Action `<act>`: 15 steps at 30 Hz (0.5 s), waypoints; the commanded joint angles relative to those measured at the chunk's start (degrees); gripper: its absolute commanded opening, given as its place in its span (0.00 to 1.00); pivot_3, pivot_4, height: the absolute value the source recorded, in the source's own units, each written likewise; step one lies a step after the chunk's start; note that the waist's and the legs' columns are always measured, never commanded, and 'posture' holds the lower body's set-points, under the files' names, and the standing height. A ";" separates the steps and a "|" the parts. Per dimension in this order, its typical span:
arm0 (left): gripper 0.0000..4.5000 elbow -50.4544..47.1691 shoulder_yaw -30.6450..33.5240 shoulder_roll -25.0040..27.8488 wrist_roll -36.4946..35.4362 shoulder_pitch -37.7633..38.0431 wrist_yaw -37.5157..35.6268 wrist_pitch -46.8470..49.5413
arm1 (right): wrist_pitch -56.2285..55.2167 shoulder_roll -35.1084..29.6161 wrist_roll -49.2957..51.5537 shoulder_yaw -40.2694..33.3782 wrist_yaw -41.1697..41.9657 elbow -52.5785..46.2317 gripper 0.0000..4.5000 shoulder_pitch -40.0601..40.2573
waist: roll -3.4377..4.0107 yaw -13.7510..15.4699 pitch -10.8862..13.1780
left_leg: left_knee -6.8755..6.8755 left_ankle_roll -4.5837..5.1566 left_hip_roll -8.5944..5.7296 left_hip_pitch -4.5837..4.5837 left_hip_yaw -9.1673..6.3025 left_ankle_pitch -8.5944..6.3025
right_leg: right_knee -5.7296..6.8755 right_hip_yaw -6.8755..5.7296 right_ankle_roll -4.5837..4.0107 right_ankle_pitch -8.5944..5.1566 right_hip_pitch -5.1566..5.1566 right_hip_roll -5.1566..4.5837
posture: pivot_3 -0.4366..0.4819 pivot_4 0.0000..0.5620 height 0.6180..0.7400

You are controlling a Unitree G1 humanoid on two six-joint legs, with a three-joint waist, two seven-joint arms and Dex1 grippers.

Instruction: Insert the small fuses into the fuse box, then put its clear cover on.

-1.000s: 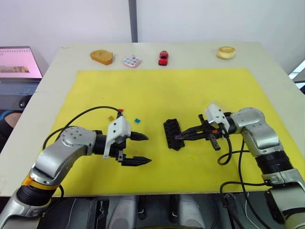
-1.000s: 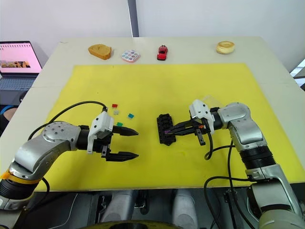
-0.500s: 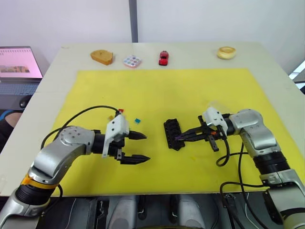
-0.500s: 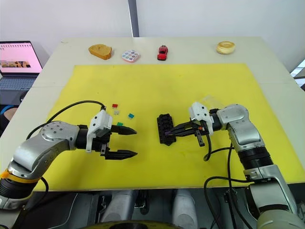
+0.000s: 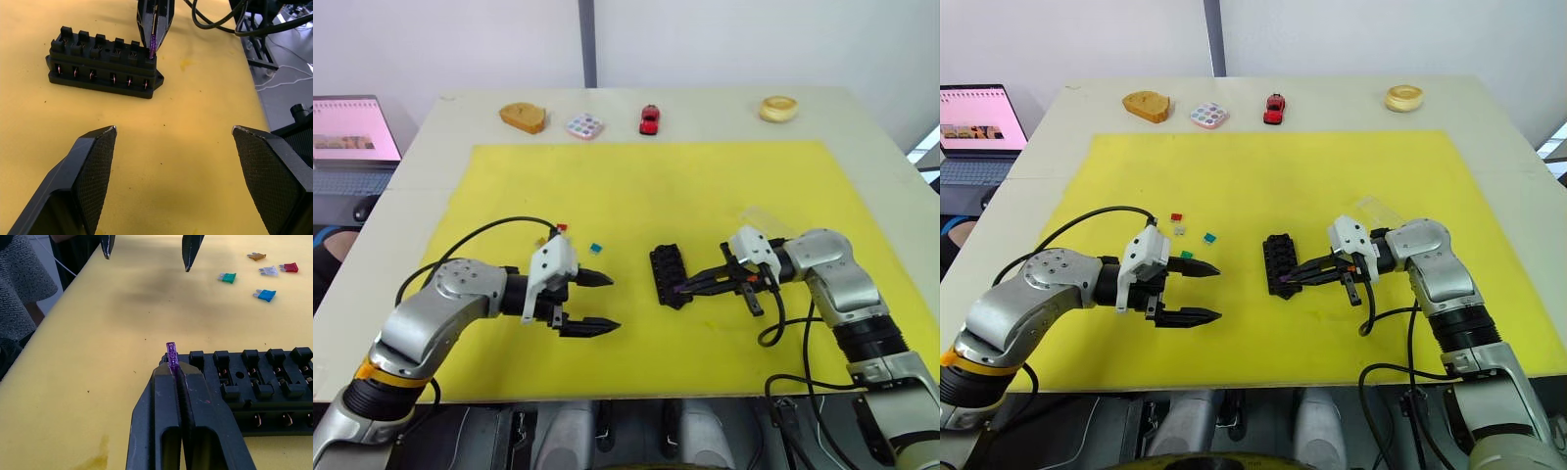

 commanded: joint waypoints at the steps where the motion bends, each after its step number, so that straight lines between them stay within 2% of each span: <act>1: 0.88 -0.95 1.54 0.54 -0.51 -0.31 -0.05 0.05 | -1.25 0.31 -0.49 0.02 0.13 -0.81 0.00 -0.01 | 0.00 0.00 0.00 | 0.00 0.00 0.00 0.00 0.00 0.00 | 0.00 0.00 0.00 0.00 0.00 0.00 | 0.48 0.27 1.00; 15: 0.88 -1.37 1.79 0.11 -0.92 0.02 0.76 0.49 | -0.63 0.29 -2.55 0.92 -1.17 0.38 0.00 -0.57 | 0.00 -0.02 0.00 | -0.08 -0.03 0.01 0.41 -0.04 -0.03 | -0.11 0.01 -0.01 -0.01 0.35 -0.06 | 0.48 0.27 1.00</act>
